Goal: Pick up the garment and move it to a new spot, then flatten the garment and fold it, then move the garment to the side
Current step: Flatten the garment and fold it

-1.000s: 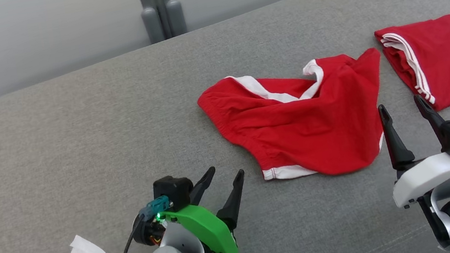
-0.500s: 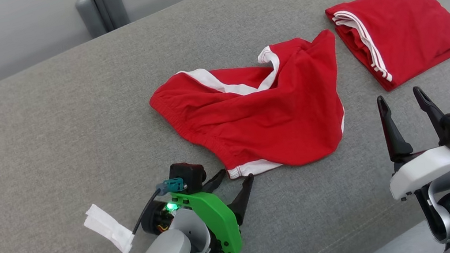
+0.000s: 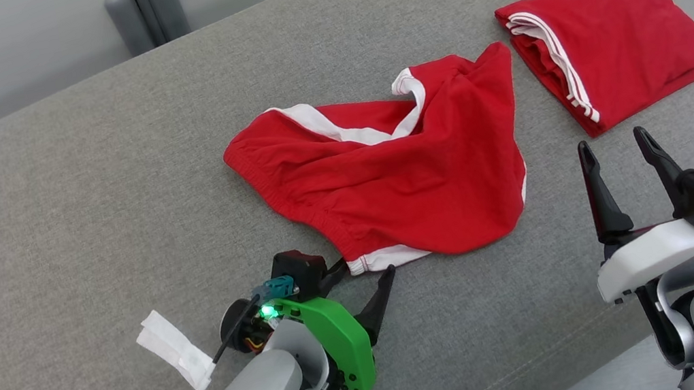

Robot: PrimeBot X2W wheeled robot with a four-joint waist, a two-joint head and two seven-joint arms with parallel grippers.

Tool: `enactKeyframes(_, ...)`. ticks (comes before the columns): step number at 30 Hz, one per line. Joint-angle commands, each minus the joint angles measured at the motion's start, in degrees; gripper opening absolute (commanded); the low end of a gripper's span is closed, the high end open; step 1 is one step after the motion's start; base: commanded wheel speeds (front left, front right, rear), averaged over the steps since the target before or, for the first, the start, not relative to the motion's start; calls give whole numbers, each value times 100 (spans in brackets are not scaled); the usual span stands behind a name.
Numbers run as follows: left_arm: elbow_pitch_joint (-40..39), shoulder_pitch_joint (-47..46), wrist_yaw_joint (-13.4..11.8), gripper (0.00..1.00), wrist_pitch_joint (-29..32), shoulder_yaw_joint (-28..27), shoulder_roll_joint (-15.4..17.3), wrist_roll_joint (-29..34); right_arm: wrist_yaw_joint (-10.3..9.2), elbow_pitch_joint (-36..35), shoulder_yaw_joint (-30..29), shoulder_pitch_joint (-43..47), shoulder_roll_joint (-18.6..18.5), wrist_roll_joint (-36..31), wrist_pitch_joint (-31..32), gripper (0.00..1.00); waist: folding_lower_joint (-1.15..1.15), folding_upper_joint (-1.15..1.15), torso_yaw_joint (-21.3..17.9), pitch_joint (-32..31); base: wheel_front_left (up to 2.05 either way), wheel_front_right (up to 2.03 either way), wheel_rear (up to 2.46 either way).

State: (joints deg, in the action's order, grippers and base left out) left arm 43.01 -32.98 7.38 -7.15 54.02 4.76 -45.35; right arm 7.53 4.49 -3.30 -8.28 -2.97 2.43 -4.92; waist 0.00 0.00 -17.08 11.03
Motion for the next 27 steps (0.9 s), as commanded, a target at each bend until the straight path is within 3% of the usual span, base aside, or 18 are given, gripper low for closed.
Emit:
enactKeyframes(1, 69, -136, 14, 91, -76, 50, 1, -31, -9, -21, -1, -41, 0, 2, 11, 100, 0, 0, -8, 0, 0, 0, 0)
enactKeyframes(2, 120, -173, 14, 38, -132, 93, -9, -58, -9, -30, -2, -41, 0, 3, 19, 100, 0, 0, -13, 2, 0, 0, 0)
enactKeyframes(3, 152, -191, 14, 15, -179, 118, -20, -100, -9, -37, -4, -43, -1, 3, 22, 100, 0, 0, -16, -1, 0, 0, 0)
enactKeyframes(4, 193, -218, 14, 0, -218, 166, -35, -136, -9, -51, -12, -40, -7, -3, 37, 100, 0, 0, -17, -5, 0, 0, 0)
enactKeyframes(11, 292, -315, 14, 0, -408, 240, 105, -609, -9, -164, -166, 68, -26, -58, 94, 100, 0, 0, 185, -10, 0, 0, 0)
enactKeyframes(27, 451, 206, -156, 0, -704, -450, 778, -1203, -9, -200, -194, 201, -40, -62, 210, 100, 0, 0, 1257, -297, 0, 0, 0)
